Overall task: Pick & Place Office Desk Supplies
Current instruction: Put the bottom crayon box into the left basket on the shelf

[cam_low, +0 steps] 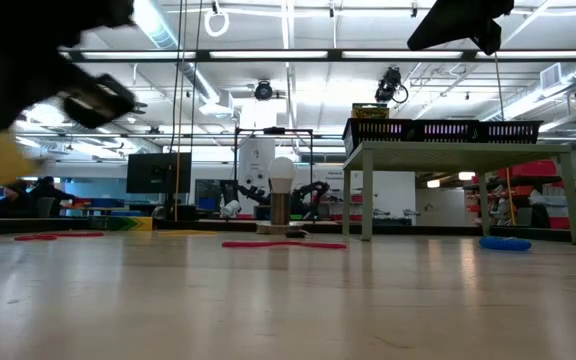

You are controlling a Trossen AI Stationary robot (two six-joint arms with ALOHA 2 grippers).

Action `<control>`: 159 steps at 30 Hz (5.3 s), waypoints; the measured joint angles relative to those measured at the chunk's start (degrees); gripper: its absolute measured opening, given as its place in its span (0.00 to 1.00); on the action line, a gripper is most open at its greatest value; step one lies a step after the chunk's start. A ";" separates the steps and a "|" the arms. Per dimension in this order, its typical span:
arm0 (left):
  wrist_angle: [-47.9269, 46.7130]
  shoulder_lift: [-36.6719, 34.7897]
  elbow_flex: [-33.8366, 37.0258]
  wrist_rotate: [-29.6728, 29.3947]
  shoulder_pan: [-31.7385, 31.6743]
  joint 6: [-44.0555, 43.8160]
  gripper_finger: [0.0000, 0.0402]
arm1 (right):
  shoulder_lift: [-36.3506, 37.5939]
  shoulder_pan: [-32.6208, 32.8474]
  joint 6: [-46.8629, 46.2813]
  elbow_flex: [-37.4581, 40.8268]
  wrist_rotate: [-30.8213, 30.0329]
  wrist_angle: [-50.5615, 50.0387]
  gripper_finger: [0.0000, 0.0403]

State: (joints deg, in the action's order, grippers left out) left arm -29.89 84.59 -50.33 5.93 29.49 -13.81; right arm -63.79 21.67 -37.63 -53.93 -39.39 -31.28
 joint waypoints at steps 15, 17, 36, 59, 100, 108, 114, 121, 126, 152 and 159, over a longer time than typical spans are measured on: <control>29.92 15.45 -4.34 2.92 -20.65 6.15 0.00 | 0.00 0.00 1.49 0.00 0.99 -0.08 0.02; 31.32 19.37 -7.58 3.55 -21.41 6.77 0.00 | -0.02 0.00 1.70 0.00 1.58 -0.38 0.02; 17.36 21.20 -18.03 9.56 -23.45 11.07 0.23 | -0.02 0.00 -5.36 0.00 7.94 0.32 0.05; 104.11 -0.34 38.17 -17.86 -17.34 -18.31 0.02 | -29.72 -9.40 -9.98 -0.04 43.80 13.19 0.42; 101.97 -0.26 39.11 -23.93 -21.83 -16.84 0.04 | -32.43 -9.65 1.91 -0.11 37.60 14.24 0.00; 99.91 -0.23 39.12 -23.93 -24.87 -16.77 0.04 | -25.33 -4.27 -4.05 -0.28 22.17 2.57 0.00; 99.88 -0.23 39.12 -23.95 -26.98 -14.53 0.04 | -24.96 -1.35 -5.09 -5.40 12.70 -9.84 0.00; 104.55 -0.23 39.12 -17.19 -31.36 -9.27 0.01 | -25.05 -0.59 -5.01 -8.29 2.04 -19.06 0.00; 114.14 -0.23 39.12 -2.33 -37.88 -8.57 0.01 | -25.07 -0.59 -2.83 -8.31 -2.49 -22.67 0.00; 105.92 -0.23 39.15 1.58 -43.31 -10.54 0.02 | -37.88 0.40 17.32 -13.30 -12.19 -23.53 0.00; 104.35 -0.23 39.15 1.39 -43.29 -10.11 0.02 | -38.73 0.36 17.57 -13.22 -13.60 -24.98 0.00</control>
State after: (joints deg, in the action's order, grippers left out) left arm 74.46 84.36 -11.18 7.32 -13.80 -23.92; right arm -102.52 22.03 -20.05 -67.16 -52.99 -56.26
